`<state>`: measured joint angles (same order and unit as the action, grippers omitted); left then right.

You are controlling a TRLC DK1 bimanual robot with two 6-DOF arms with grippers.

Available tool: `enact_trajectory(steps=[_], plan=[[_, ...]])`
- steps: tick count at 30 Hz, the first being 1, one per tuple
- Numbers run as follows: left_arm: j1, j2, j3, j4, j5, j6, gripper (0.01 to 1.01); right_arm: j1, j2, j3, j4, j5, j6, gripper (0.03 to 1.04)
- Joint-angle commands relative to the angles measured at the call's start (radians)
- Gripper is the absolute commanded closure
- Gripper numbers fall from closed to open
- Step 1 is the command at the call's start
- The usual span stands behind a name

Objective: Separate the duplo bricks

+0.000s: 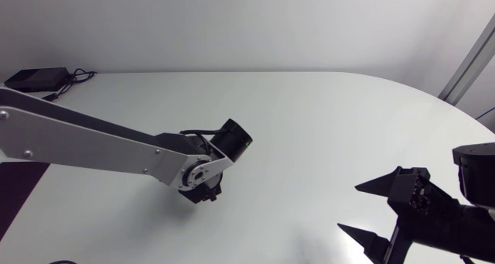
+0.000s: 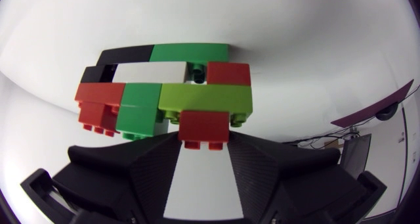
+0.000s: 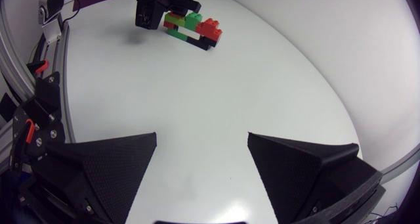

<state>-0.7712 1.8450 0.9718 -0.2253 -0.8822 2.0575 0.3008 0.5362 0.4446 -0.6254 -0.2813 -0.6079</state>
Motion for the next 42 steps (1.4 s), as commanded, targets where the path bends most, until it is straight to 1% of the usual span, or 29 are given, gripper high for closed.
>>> enact_trajectory(steps=[1, 2, 4, 5, 6, 9, 12, 13, 15, 16, 18, 19, 21, 25, 27, 30, 34, 37, 39, 42], plan=[[-0.011, -0.029, -0.030, -0.016, 0.003, -0.008, 0.372, -0.005, -0.008, -0.021, 0.000, -0.001, -0.016, 0.06], [-0.016, -0.032, -0.031, -0.017, 0.003, -0.014, 0.308, -0.003, -0.013, -0.024, 0.000, -0.001, -0.016, 0.06], [-0.022, -0.038, -0.038, -0.019, 0.003, -0.023, 0.130, -0.003, -0.019, -0.029, -0.002, -0.002, -0.015, 0.06], [-0.027, -0.040, -0.041, -0.019, 0.003, -0.026, 0.080, -0.003, -0.021, -0.030, -0.004, -0.002, -0.013, 0.06], [-0.030, -0.041, -0.041, -0.019, 0.003, -0.028, 0.056, -0.003, -0.022, -0.030, -0.005, -0.002, -0.013, 0.06], [-0.034, -0.053, -0.013, -0.026, 0.003, -0.034, 0.051, -0.003, -0.038, -0.023, -0.027, -0.001, -0.013, 0.06], [-0.037, -0.082, 0.039, -0.083, 0.017, -0.060, 0.048, -0.003, -0.051, -0.017, -0.043, 0.001, -0.013, 0.06], [-0.045, -0.095, 0.067, -0.129, 0.029, -0.088, 0.048, -0.005, -0.053, -0.015, -0.046, 0.001, -0.013, 0.06], [-0.065, -0.110, 0.159, -0.295, 0.066, -0.197, 0.048, -0.003, -0.056, -0.009, -0.057, 0.001, -0.013, 0.06], [-0.074, -0.113, 0.212, -0.401, 0.091, -0.264, 0.048, -0.003, -0.058, -0.006, -0.060, 0.001, -0.013, 0.06], [-0.085, -0.113, 0.297, -0.551, 0.115, -0.353, 0.046, -0.003, -0.061, 0.000, -0.066, 0.001, -0.012, 0.06], [-0.089, -0.115, 0.334, -0.595, 0.135, -0.381, 0.046, -0.003, -0.061, 0.005, -0.069, 0.001, -0.009, 0.06], [-0.099, -0.125, 0.416, -0.675, 0.230, -0.445, 0.046, -0.003, -0.061, 0.016, -0.074, -0.001, -0.003, 0.06], [-0.086, -0.113, 0.591, -0.836, 0.385, -0.603, 0.046, -0.002, -0.059, 0.043, -0.085, -0.002, 0.014, 0.06], [-0.066, -0.113, 0.631, -0.865, 0.482, -0.668, 0.046, 0.001, -0.048, 0.060, -0.085, -0.002, 0.027, 0.07], [-0.028, -0.119, 0.639, -0.879, 0.603, -0.755, 0.048, 0.008, -0.013, 0.088, -0.077, -0.006, 0.040, 0.07], [0.053, -0.115, 0.639, -0.878, 0.786, -0.922, 0.048, 0.017, 0.076, 0.120, -0.063, -0.006, 0.039, 0.07], [0.112, -0.113, 0.608, -0.876, 0.910, -1.051, 0.048, 0.018, 0.108, 0.124, -0.054, -0.007, 0.037, 0.07], [0.150, -0.113, 0.578, -0.855, 0.976, -1.126, 0.046, 0.021, 0.110, 0.118, -0.046, -0.006, 0.037, 0.07], [0.201, -0.089, 0.556, -0.815, 1.020, -1.260, 0.049, 0.034, 0.119, 0.117, -0.045, -0.006, 0.039, 0.07]])
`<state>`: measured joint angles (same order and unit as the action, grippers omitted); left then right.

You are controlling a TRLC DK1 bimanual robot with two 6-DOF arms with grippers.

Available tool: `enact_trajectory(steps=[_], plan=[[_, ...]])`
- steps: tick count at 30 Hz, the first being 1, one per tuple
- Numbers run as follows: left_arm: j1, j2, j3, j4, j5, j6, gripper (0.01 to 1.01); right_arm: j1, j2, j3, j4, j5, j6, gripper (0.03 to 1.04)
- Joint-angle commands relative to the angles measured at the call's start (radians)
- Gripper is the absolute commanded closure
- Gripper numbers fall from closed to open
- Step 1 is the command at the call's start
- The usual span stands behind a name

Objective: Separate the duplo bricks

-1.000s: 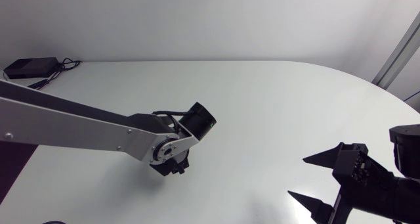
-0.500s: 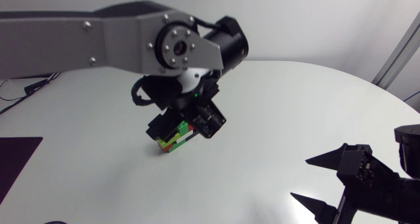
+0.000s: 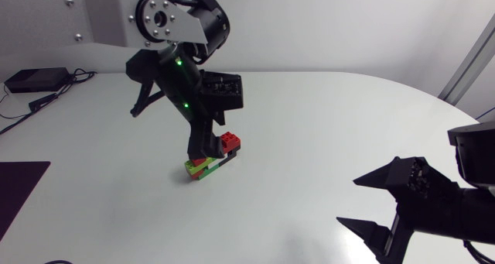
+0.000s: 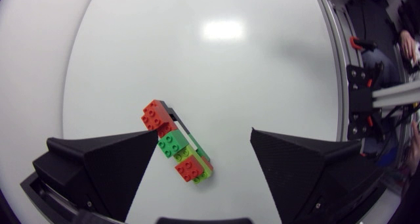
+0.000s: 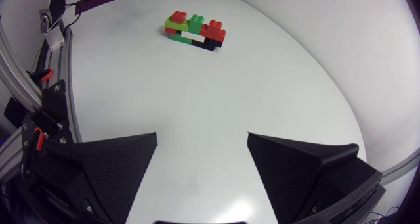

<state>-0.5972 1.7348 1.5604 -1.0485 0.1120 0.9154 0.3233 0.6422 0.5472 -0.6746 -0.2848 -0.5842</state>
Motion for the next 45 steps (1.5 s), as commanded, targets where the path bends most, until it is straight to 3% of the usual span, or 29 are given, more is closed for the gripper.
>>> enact_trajectory(steps=[1, 5, 13, 22, 32, 45], plan=[[0.045, 0.039, -0.040, 0.027, 0.031, -0.159, 0.062, 0.013, 0.014, 0.016, 0.004, -0.002, 0.015, 0.07], [0.097, 0.086, -0.123, 0.130, 0.031, -0.286, 0.149, 0.014, 0.014, 0.014, 0.000, -0.002, 0.012, 0.07], [0.126, 0.072, -0.283, 0.251, 0.006, -0.406, 0.264, 0.005, -0.018, -0.010, -0.017, 0.001, -0.008, 0.07], [0.134, 0.062, -0.330, 0.309, -0.011, -0.418, 0.264, 0.017, -0.035, -0.009, -0.040, -0.001, -0.008, 0.07], [0.135, -0.012, -0.281, 0.305, -0.020, -0.414, 0.256, 0.020, -0.076, -0.026, -0.066, 0.001, -0.020, 0.07], [0.171, 0.063, -0.333, 0.343, -0.083, -0.403, 0.215, 0.019, -0.095, -0.041, -0.071, 0.001, -0.026, 0.07]])
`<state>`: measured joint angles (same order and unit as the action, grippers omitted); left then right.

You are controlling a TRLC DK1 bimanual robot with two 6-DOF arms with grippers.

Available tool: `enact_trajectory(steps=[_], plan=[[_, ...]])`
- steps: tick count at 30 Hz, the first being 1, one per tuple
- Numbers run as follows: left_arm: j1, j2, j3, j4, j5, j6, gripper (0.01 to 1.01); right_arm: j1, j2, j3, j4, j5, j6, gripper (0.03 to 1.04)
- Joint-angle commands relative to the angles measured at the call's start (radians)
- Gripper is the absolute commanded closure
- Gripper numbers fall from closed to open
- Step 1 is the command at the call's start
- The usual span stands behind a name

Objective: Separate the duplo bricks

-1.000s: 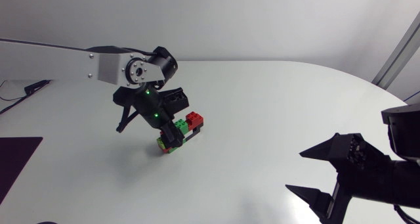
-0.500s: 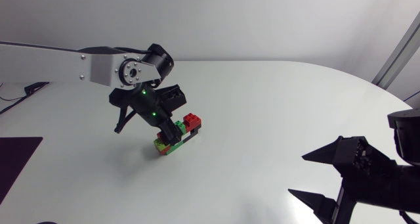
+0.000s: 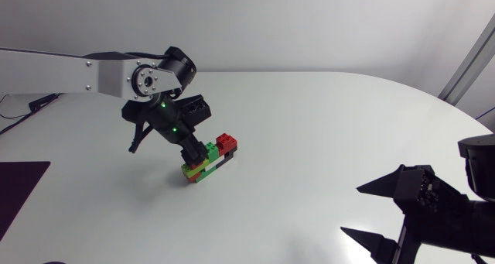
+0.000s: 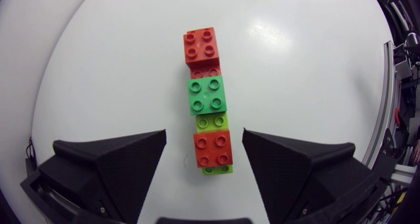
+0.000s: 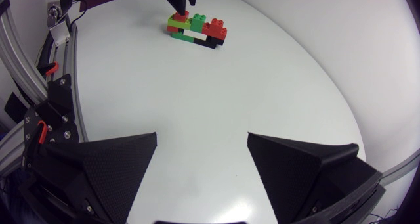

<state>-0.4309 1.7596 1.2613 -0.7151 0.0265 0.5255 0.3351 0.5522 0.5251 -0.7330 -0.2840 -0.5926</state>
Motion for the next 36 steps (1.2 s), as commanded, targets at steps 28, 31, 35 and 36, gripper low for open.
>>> enact_trajectory(steps=[28, 31, 35, 36], plan=[[-0.040, 0.109, -0.165, 0.166, 0.038, 0.180, 0.882, 0.004, 0.006, 0.013, -0.028, -0.014, -0.003, 0.08], [-0.062, 0.026, -0.221, 0.178, 0.046, 0.307, 0.885, -0.010, 0.023, 0.044, -0.040, -0.067, 0.005, 0.10], [-0.074, -0.088, -0.263, 0.158, 0.087, 0.504, 0.885, -0.019, 0.029, 0.082, -0.040, -0.112, 0.008, 0.10], [-0.081, -0.117, -0.275, 0.158, 0.102, 0.542, 0.885, -0.019, 0.037, 0.090, -0.040, -0.130, 0.010, 0.10]])
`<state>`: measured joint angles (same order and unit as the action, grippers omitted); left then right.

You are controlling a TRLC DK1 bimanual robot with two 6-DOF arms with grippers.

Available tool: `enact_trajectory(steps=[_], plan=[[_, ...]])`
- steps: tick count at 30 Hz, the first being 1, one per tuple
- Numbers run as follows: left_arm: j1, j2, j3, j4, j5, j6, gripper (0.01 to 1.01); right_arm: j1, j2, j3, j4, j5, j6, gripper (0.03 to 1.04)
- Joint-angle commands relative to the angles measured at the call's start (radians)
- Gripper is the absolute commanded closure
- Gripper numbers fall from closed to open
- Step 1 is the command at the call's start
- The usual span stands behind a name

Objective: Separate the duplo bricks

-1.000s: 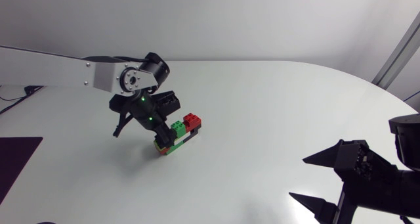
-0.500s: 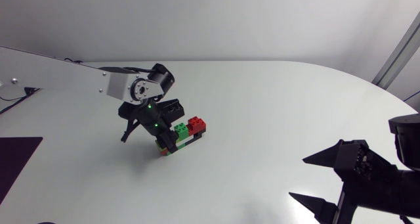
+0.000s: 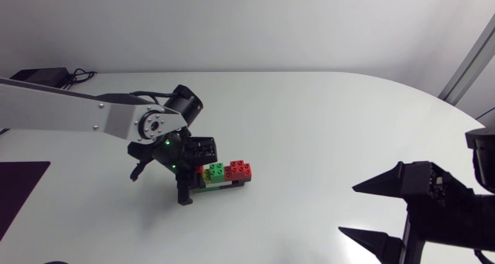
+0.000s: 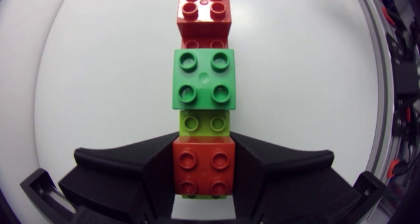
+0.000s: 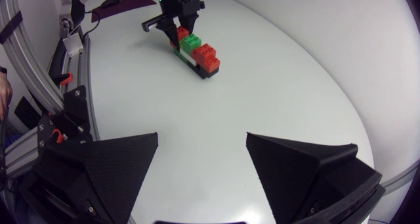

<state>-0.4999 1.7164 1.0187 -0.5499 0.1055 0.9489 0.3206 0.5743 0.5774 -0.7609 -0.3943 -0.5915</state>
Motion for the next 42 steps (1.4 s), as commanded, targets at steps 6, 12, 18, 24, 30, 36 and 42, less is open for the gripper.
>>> enact_trajectory(steps=[6, 12, 18, 24, 30, 36, 42], plan=[[-0.100, -0.107, 0.020, -0.105, 0.056, 0.228, 0.887, 0.009, 0.134, 0.084, -0.005, -0.043, 0.022, 0.10], [-0.158, -0.009, 0.153, -0.205, 0.126, 0.258, 0.887, 0.017, 0.314, 0.148, 0.055, -0.113, -0.004, 0.17], [-0.184, 0.137, 0.314, -0.314, 0.174, 0.287, 0.887, 0.012, 0.495, 0.188, 0.123, -0.239, -0.028, 0.07], [-0.197, 0.167, 0.394, -0.412, 0.211, 0.323, 0.887, 0.066, 0.615, 0.211, 0.184, -0.239, -0.030, 0.19], [-0.184, 0.173, 0.403, -0.438, 0.226, 0.347, 0.887, 0.117, 0.674, 0.211, 0.239, -0.224, -0.013, 0.19], [-0.183, 0.181, 0.417, -0.450, 0.232, 0.356, 0.887, 0.160, 0.708, 0.205, 0.272, -0.189, 0.007, 0.25], [-0.195, 0.198, 0.428, -0.455, 0.235, 0.356, 0.887, 0.187, 0.719, 0.180, 0.308, -0.160, 0.019, 0.36]])
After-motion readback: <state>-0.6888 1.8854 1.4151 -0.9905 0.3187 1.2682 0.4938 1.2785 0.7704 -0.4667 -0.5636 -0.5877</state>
